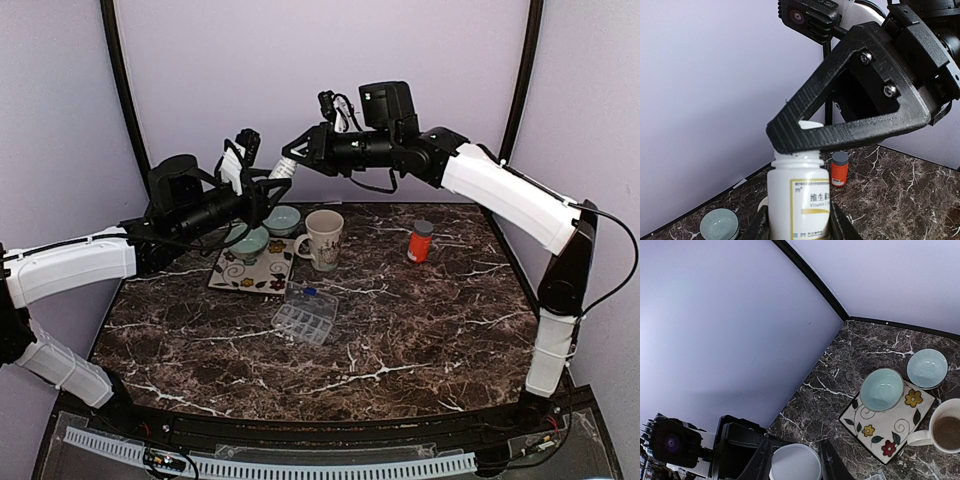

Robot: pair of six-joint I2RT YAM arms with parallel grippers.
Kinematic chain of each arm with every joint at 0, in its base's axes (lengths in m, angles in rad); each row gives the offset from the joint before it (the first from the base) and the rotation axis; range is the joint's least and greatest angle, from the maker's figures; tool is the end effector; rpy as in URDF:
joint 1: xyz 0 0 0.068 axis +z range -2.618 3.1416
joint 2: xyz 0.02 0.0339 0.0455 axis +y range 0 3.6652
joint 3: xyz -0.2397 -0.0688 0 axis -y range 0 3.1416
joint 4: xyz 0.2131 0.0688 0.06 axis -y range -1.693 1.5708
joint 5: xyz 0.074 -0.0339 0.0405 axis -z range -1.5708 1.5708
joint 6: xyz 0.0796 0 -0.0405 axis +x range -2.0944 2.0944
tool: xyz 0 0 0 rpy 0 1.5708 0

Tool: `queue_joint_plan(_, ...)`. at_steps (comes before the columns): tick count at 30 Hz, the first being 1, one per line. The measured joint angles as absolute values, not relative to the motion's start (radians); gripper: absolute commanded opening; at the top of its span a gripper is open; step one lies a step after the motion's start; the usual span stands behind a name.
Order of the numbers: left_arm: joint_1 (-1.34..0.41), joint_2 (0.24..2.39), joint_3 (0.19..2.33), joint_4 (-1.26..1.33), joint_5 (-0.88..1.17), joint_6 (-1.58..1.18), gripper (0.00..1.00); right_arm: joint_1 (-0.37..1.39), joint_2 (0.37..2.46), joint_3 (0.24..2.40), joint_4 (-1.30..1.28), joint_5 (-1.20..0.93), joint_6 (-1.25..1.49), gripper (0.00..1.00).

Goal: Sort the pills into containers
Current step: Pass from the left arm to the right

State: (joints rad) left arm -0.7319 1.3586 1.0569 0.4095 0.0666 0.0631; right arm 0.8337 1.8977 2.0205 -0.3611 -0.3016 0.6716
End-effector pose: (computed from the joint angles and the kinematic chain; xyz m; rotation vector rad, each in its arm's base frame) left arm 0.2519 -0.2334 0.3583 0.6277 1.3523 -0.5916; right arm 0.2829 0.3468 0.3907 -0.3998 1.9727 1.2957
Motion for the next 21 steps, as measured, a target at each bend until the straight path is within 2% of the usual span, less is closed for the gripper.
queue_joint_plan(14, -0.733, 1.348, 1.051, 0.409, 0.08, 0.026, 0.43, 0.838, 1.898, 2.022, -0.361, -0.302, 0.672, 0.01)
queue_joint_plan(21, -0.733, 1.291, 1.058, 0.535, 0.115, 0.011, 0.47, 0.86, 1.915, 2.004, -0.483, -0.32, 0.667, 0.01)
